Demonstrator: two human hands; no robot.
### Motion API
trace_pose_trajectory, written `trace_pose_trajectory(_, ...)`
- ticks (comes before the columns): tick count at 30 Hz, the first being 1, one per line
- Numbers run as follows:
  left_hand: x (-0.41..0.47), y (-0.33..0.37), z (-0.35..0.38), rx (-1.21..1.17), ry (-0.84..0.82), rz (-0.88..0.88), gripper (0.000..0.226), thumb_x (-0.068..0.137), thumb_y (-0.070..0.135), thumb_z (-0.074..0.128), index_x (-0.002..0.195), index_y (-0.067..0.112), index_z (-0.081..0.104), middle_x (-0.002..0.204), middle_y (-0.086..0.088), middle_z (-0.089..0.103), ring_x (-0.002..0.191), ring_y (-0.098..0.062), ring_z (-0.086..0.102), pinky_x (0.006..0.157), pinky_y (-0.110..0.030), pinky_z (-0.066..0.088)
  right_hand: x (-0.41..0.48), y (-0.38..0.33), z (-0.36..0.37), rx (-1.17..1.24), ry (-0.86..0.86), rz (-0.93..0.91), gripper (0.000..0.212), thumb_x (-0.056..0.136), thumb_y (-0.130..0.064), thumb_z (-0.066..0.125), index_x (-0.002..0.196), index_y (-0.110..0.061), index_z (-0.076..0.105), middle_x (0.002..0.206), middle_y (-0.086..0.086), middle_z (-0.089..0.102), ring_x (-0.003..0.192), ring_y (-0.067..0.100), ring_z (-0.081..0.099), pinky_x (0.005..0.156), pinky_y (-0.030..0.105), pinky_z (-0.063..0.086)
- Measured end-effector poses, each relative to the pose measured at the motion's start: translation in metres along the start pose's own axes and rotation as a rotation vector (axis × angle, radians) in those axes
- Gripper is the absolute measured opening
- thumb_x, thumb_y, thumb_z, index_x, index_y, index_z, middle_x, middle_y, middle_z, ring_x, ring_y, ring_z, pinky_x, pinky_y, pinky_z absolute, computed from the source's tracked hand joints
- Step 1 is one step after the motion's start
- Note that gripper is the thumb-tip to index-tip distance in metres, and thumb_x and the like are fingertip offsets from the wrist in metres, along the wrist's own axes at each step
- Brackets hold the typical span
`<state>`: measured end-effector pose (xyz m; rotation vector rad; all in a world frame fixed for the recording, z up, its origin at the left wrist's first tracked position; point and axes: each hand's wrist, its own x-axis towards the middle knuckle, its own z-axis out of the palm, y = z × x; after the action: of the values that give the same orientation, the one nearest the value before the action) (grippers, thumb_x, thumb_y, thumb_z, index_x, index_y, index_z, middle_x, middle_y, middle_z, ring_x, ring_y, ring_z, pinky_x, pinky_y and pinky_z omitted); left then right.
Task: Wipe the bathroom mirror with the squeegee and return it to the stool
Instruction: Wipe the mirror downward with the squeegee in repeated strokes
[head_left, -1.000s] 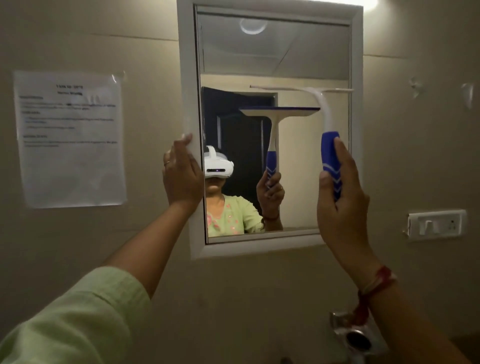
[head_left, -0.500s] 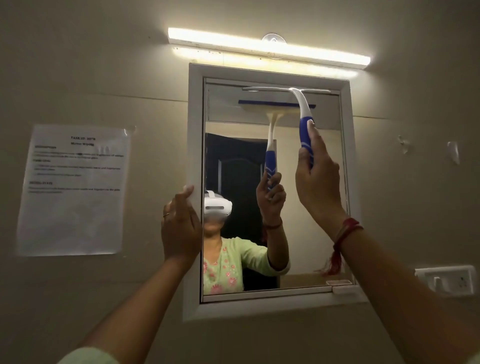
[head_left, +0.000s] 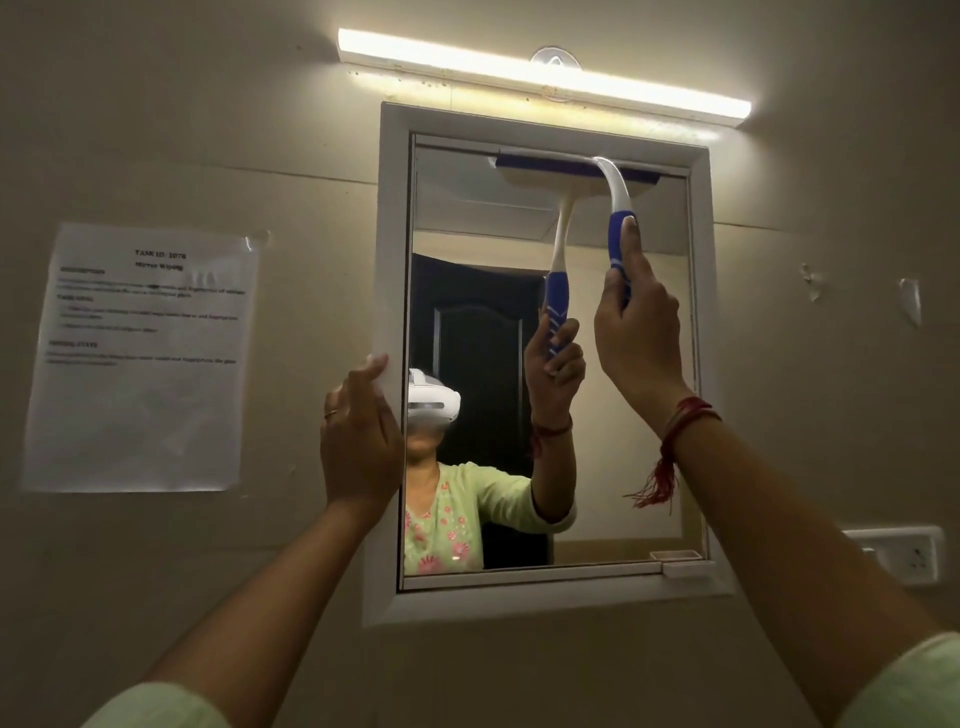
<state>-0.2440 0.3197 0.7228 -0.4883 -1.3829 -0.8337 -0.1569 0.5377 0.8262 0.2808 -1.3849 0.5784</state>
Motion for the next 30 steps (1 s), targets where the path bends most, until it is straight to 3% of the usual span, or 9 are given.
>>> trace_pose_trajectory(6, -0.001, 0.000, 0.000, 0.001, 0.005, -0.007, 0.030, 0.096, 0.015, 0.031, 0.121, 0.007, 0.047, 0.095, -0.018, 0.062, 0.091, -0.033, 0.056, 0.069, -0.037, 0.045, -0.003, 0.001, 0.001, -0.039, -0.020, -0.007, 0.050, 0.097, -0.020, 0.041, 0.144, -0.018, 0.022, 0.104, 0.010, 0.065, 0.075, 0.004, 0.054, 0.069, 0.008, 0.042)
trace_pose_trajectory(12, -0.001, 0.003, -0.001, 0.006, -0.004, -0.018, 0.030, 0.096, 0.013, 0.031, 0.121, 0.006, 0.048, 0.094, -0.019, 0.062, 0.093, -0.033, 0.056, 0.070, -0.037, 0.044, -0.011, 0.002, -0.006, -0.076, -0.047, -0.015, 0.051, 0.098, -0.021, 0.040, 0.144, -0.018, 0.020, 0.104, 0.007, 0.065, 0.059, -0.007, 0.046, 0.057, -0.004, 0.035)
trace_pose_trajectory(20, -0.001, 0.001, 0.001, 0.050, -0.014, -0.041, 0.027, 0.097, 0.008, 0.033, 0.120, 0.009, 0.047, 0.111, -0.014, 0.062, 0.103, -0.034, 0.051, 0.082, -0.032, 0.035, -0.045, 0.007, -0.018, -0.052, -0.090, -0.035, 0.054, 0.096, -0.019, 0.042, 0.145, -0.019, 0.018, 0.086, -0.004, 0.052, 0.056, -0.004, 0.045, 0.061, 0.005, 0.039)
trace_pose_trajectory(23, -0.001, -0.001, 0.002, 0.042, -0.008, -0.048, 0.026, 0.097, 0.008, 0.033, 0.120, 0.010, 0.046, 0.112, -0.012, 0.061, 0.104, -0.033, 0.051, 0.083, -0.031, 0.034, -0.059, 0.010, -0.022, -0.051, -0.100, -0.031, 0.056, 0.096, -0.019, 0.042, 0.144, -0.022, 0.015, 0.088, 0.001, 0.057, 0.057, -0.004, 0.045, 0.062, 0.006, 0.040)
trace_pose_trajectory(30, -0.002, -0.002, 0.003, 0.031, -0.004, -0.039, 0.027, 0.097, 0.009, 0.033, 0.121, 0.010, 0.046, 0.109, -0.014, 0.061, 0.101, -0.031, 0.051, 0.079, -0.030, 0.036, -0.103, 0.017, -0.033, -0.060, -0.146, -0.031, 0.057, 0.095, -0.022, 0.040, 0.139, -0.032, 0.004, 0.083, -0.005, 0.050, 0.057, -0.001, 0.046, 0.062, 0.005, 0.036)
